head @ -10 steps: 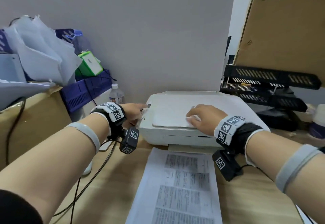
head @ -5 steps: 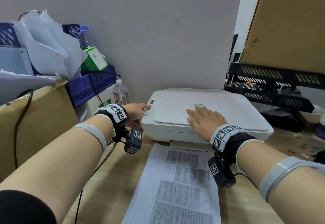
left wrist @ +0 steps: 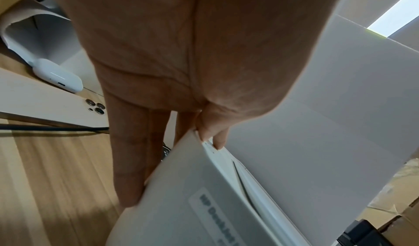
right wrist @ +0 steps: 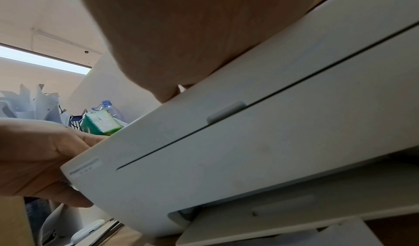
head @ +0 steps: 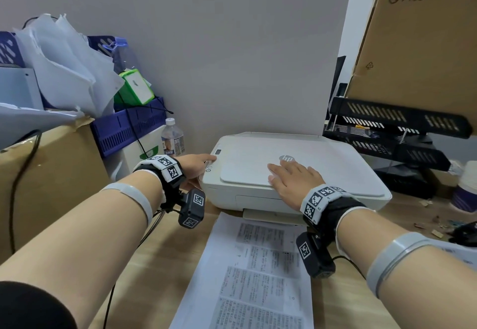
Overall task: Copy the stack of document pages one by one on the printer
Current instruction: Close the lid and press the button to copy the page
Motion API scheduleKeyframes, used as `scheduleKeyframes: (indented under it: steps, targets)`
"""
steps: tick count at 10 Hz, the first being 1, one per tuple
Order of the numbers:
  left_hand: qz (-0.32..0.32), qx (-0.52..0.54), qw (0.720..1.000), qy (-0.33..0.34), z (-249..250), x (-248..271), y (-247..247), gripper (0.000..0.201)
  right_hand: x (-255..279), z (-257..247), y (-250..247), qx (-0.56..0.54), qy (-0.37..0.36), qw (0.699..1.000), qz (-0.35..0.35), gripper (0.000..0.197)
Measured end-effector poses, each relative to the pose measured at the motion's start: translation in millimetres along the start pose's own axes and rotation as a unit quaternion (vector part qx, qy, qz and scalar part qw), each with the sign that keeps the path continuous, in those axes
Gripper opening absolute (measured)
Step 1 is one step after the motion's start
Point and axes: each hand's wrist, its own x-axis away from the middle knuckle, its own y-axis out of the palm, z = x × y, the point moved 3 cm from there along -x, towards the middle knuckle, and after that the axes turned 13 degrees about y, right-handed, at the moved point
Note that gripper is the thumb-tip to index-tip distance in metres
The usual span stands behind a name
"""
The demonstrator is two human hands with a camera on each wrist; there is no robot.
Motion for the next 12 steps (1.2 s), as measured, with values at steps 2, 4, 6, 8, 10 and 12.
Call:
scheduleKeyframes:
  steps: [2,4,6,8,10,12]
  targets:
    - [-0.008,0.003,1.000,-0.002,-0.9,0.5,-1.1,0.065,1.7,-0.4,-2.2,-0.001,0.002,1.000,-0.003,0.052]
    - [-0.014,0.002,1.000,0.003,-1.0,0.6,-2.5,0.061,3.1,-1.7,-3.5,-0.004,0.003,1.000,-0.001,0.051]
    - [-0.027,-0.001,1.000,0.008,-1.4,0.9,-3.1,0.066,2.5,-1.9,-3.6,-0.003,0.004,1.000,-0.005,0.051]
    - [-0.027,0.010,1.000,0.009,-0.7,4.1,-3.8,0.064,3.1,-1.5,-3.3,-0.003,0.005,1.000,-0.004,0.051]
    - [-0.025,0.031,0.999,0.031,3.5,15.1,0.6,0.054,2.6,-1.0,-3.0,-0.004,0.004,1.000,-0.004,0.052]
    - [-0.011,0.035,0.999,0.023,2.4,14.3,1.0,0.050,0.9,-1.2,-2.4,-0.006,0.006,1.000,-0.002,0.051]
